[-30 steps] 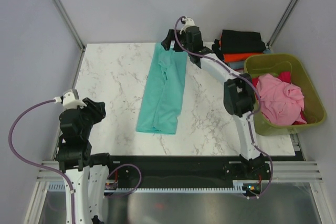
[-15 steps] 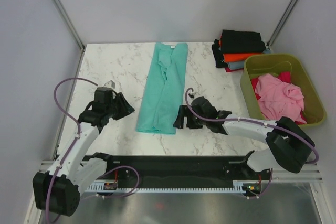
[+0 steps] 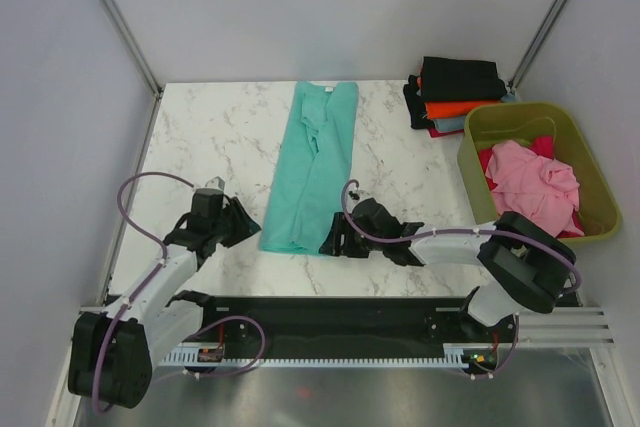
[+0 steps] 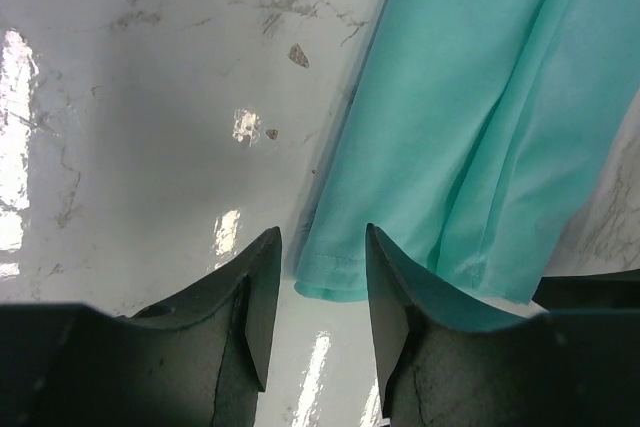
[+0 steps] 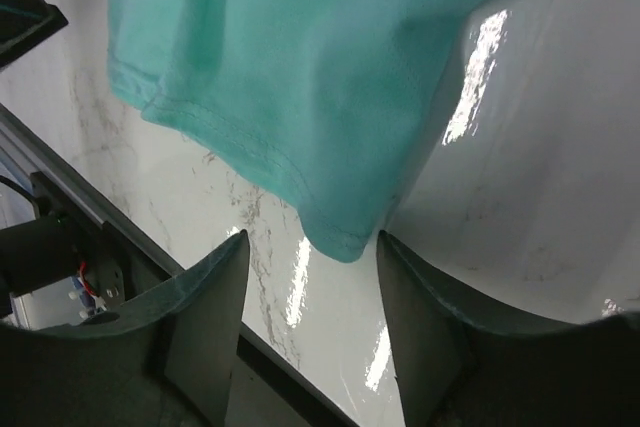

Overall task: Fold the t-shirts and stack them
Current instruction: Fold the tshirt

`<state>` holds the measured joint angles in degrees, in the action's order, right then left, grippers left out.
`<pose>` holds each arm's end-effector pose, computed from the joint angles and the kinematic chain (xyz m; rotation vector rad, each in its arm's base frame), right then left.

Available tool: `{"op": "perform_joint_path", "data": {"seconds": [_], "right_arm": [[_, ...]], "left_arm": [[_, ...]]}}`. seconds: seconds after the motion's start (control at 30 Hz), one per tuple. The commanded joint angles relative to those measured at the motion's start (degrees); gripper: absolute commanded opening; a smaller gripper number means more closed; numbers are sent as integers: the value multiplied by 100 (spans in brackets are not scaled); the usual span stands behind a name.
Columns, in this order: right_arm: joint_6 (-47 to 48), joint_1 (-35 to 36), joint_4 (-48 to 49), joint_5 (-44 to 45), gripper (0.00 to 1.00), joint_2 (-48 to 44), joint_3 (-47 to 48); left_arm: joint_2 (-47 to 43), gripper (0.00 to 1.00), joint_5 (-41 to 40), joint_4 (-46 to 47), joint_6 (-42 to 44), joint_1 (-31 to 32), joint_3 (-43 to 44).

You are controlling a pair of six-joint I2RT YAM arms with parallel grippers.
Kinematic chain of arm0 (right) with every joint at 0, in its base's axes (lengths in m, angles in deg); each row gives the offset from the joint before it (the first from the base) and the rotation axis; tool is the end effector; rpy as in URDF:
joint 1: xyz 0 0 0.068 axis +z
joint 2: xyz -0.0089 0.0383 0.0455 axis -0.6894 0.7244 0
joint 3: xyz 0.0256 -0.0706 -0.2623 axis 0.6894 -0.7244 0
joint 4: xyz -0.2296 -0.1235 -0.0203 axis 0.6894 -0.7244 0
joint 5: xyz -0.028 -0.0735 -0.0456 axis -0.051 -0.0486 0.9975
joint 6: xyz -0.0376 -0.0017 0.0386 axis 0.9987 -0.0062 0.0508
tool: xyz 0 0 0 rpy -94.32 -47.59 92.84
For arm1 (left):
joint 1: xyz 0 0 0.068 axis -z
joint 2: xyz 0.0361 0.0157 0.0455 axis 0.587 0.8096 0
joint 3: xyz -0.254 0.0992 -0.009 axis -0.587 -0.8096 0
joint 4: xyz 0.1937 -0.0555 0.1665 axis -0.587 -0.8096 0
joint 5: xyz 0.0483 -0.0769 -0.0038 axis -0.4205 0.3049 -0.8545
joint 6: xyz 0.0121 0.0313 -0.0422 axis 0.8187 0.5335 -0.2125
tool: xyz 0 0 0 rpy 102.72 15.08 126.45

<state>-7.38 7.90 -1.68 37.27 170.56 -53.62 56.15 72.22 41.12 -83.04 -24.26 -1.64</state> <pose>0.1728 0.2237 0.1436 -0.0425 2.5352 0.9829 0.1760 -0.0405 0.1749 -0.4999 2.4184 -0.5199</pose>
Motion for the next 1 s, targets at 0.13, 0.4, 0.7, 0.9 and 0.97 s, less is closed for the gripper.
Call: {"op": "perform_joint_path", "data": {"seconds": [0.13, 0.4, 0.7, 0.9, 0.97], "right_arm": [[-198, 134, 431, 202, 42, 517, -29], [-119, 134, 291, 395, 27, 544, 14], [30, 55, -78, 606, 7, 175, -64], [232, -112, -560, 624, 0, -545, -433], [268, -130, -754, 764, 0, -949, -565]], "left_arm": [[-85, 47, 364, 912, -100, 36, -515], [12, 48, 558, 1062, -47, 89, -639], [-75, 45, 752, 1325, -311, 484, -850], [-163, 5, 699, 1352, -407, 941, -929], [-295, 2, 778, 1352, -556, 1134, -990]]}}
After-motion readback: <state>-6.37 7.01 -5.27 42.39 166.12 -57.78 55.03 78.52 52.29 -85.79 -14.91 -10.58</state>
